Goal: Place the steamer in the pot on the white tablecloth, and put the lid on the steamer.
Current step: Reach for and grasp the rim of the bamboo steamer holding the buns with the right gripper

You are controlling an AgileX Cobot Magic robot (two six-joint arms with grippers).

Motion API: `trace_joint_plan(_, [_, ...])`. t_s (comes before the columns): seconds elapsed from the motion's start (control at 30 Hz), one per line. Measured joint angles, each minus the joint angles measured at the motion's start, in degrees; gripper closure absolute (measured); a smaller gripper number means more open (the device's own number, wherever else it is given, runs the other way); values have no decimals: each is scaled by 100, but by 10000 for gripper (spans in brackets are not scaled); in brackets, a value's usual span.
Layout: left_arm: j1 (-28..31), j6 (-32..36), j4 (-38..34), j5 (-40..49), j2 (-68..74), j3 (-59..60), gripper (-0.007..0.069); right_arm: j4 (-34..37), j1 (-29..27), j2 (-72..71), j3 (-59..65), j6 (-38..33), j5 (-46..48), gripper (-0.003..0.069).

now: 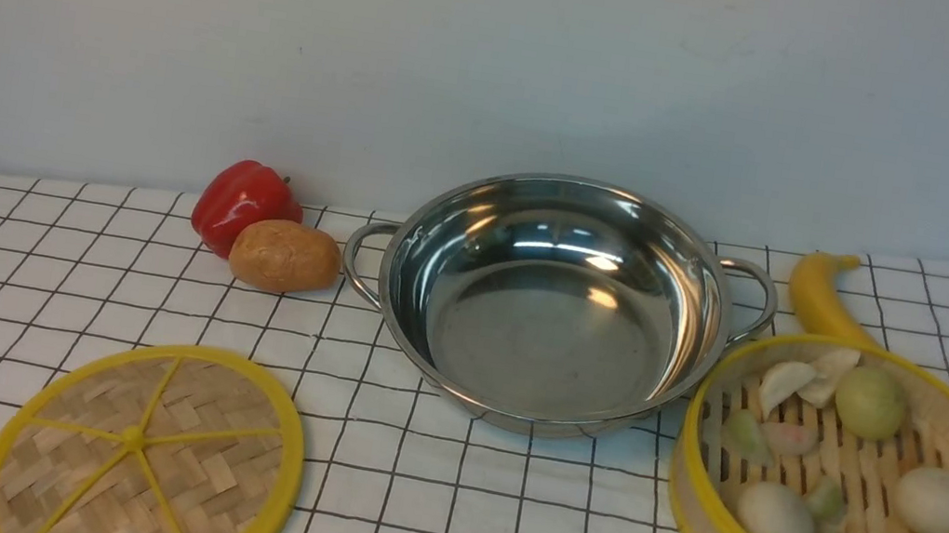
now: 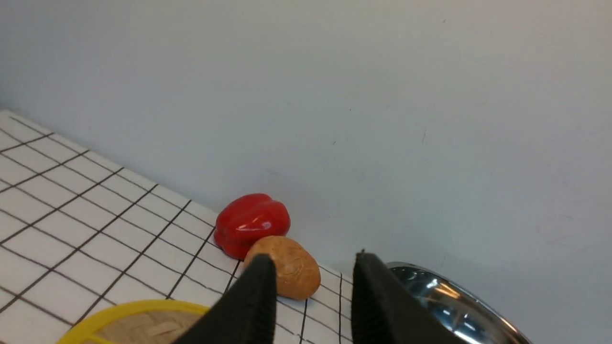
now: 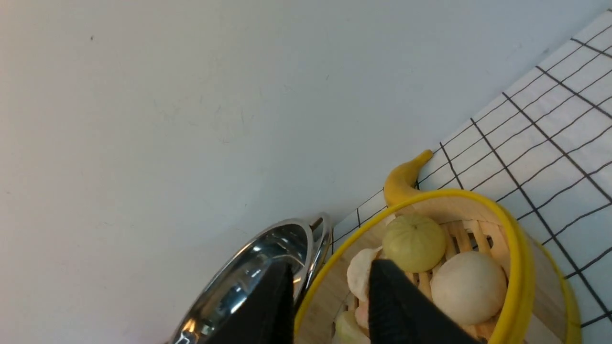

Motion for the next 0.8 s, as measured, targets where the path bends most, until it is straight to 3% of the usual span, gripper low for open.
trace_joint_plan(0.23, [0,-94,-5,-795,0,0,392,202,0,0,0,5,-48,416])
trace_joint_plan(0.3, [0,-165,10,-1695,0,0,386,588,0,0,-10,18,-446,416])
trace_joint_plan(0.5, [0,-167,361,-3072,0,-23,382,1072,0,-2,-472,-6,-1771,416])
trace_joint_plan(0.57, [0,-172,687,-3140,42,-240,382,743,0,-7,-871,-227,-2424,416])
trace_joint_plan(0.63, [0,-160,1179,-2951,340,-666,382,-137,0,10,-1356,-621,-2544,416])
trace_joint_plan(0.67, [0,-160,1222,-2892,407,-741,382,-220,0,16,-1437,-649,-2512,416])
trace_joint_plan(0.77, [0,-148,1940,-2260,1108,-1344,382,-1651,0,371,-2117,-932,-1538,416])
trace_joint_plan(0.8, [0,-148,1940,-2218,1157,-1380,382,-1733,0,408,-2210,-933,-1445,416])
